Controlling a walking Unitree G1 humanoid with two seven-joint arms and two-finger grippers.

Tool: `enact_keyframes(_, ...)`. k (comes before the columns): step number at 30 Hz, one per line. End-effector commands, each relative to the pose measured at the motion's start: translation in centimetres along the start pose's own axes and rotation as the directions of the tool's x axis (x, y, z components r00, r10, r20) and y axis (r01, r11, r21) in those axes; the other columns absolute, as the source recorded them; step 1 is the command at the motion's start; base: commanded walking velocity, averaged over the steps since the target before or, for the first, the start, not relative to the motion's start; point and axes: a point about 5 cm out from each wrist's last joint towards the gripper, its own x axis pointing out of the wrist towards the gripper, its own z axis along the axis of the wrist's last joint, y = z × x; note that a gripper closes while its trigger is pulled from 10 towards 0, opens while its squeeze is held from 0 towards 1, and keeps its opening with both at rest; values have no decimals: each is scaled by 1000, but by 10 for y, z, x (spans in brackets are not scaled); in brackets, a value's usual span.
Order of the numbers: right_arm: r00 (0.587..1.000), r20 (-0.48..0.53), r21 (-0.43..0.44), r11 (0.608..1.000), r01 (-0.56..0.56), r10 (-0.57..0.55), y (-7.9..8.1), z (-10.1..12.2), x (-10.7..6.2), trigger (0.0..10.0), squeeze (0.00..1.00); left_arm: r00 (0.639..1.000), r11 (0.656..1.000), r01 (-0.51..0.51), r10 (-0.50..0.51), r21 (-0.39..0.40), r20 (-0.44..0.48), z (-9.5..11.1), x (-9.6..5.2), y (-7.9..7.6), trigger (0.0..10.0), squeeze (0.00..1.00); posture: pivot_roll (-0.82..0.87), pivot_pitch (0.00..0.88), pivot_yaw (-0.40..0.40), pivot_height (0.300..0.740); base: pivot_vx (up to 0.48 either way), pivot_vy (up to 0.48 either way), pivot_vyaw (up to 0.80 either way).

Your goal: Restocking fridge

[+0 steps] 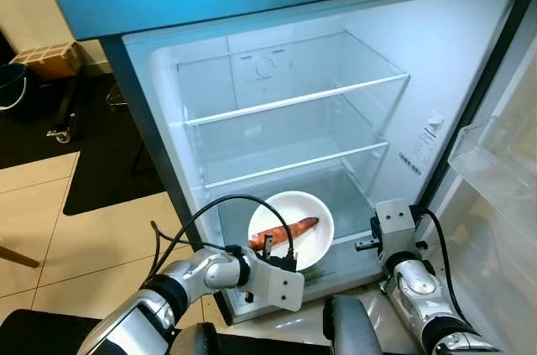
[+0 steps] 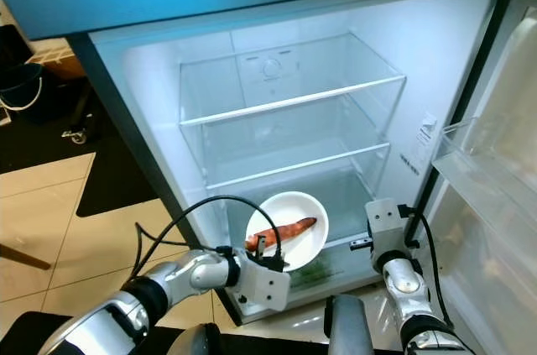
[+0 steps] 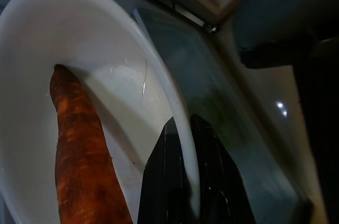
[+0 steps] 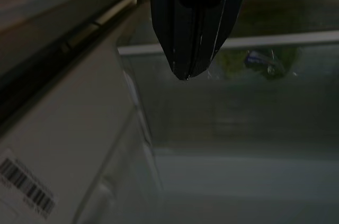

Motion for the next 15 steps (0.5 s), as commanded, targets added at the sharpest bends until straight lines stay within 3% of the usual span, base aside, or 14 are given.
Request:
enact_keyframes(1,999,35,9,1000,-15,15,7,5,1,10000,0,1000,999,-24,24,22,-2,1,1,10,10000,0,-148,15,118,526,0,0,0)
enact_keyframes(5,997,74,22,999,-24,22,12,10,1,10000,0,998,998,-57,59,37,-32,1,2,29,10000,0,-163,49,137,526,0,0,0)
enact_keyframes(9,996,85,25,999,-26,24,13,11,1,10000,0,997,997,-58,60,48,-38,1,2,32,10000,0,-164,61,143,526,0,0,0)
enact_keyframes(15,990,137,30,998,-46,42,20,16,-2,10000,0,991,993,-93,99,69,-90,-5,-1,49,10000,0,-169,103,155,526,0,0,0)
